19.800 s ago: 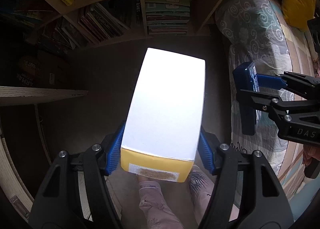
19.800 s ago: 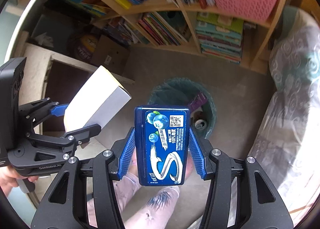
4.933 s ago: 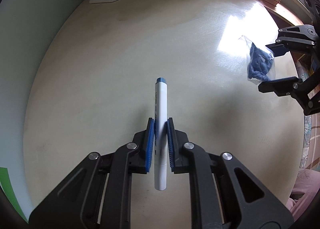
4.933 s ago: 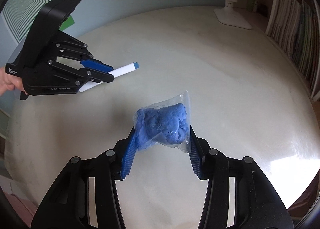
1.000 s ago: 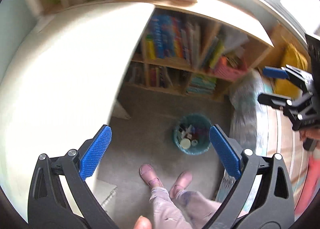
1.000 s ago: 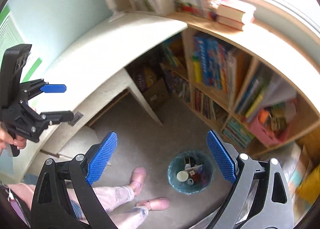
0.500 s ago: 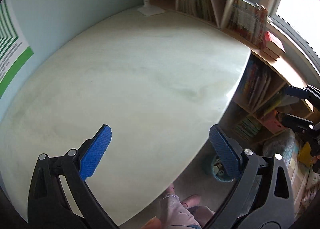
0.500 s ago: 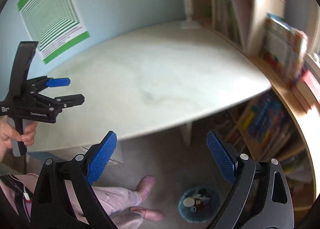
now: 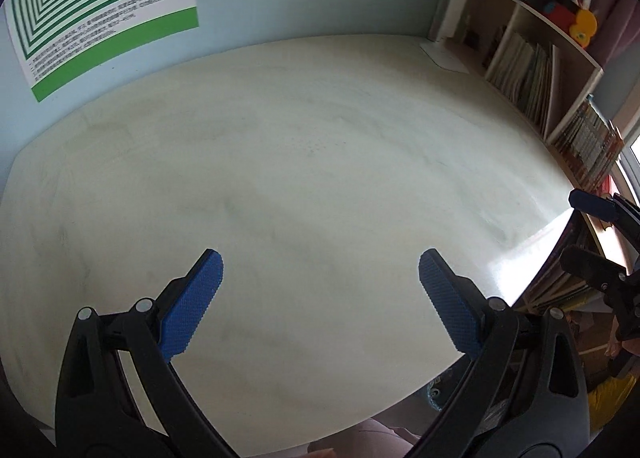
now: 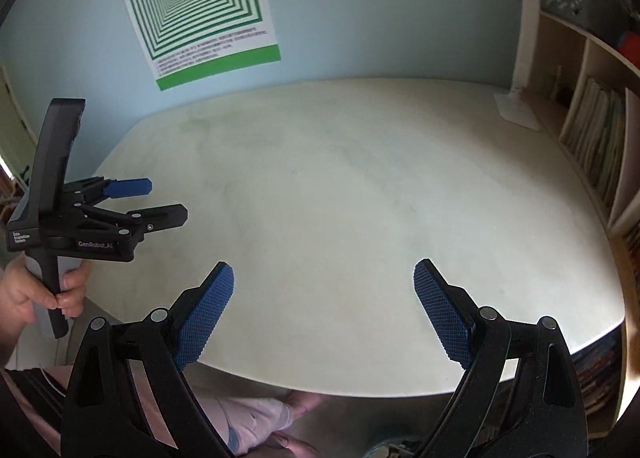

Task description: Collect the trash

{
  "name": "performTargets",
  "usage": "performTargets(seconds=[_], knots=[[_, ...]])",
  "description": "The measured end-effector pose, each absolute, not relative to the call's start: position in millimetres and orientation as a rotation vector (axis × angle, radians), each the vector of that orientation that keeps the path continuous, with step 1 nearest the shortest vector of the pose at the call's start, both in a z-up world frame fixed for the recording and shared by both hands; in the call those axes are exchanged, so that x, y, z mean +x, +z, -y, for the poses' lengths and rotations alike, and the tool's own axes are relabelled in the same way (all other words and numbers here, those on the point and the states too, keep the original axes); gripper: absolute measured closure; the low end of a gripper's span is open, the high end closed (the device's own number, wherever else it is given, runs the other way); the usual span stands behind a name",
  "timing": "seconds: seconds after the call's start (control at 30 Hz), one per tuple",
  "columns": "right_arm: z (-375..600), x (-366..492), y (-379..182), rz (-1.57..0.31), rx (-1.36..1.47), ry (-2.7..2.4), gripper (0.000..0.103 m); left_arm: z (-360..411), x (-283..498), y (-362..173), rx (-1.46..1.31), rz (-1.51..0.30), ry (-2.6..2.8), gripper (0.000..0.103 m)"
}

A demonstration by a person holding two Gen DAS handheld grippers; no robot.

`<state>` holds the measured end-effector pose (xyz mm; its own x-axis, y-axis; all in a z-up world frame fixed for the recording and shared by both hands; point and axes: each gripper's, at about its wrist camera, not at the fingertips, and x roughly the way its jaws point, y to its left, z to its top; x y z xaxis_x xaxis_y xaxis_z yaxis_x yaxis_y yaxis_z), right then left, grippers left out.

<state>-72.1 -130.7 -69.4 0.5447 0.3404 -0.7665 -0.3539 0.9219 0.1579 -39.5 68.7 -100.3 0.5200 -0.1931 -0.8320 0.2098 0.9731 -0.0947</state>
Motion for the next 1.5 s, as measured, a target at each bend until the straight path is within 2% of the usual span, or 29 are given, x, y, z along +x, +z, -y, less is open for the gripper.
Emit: performTargets(seconds=[0.57,1.5], knots=[[64.7,-6.4,-78.9,-0.948,-0.039,0.543,0.012,-128.9,-20.3,-107.5,-0.058,-0.957,-0.018,0.007],[56.4,2.4,-86.2,-0.978,-0.020,0.559,0.012,-151.7,-2.2,-113.0,-0.092,-0.972,0.044,0.007]])
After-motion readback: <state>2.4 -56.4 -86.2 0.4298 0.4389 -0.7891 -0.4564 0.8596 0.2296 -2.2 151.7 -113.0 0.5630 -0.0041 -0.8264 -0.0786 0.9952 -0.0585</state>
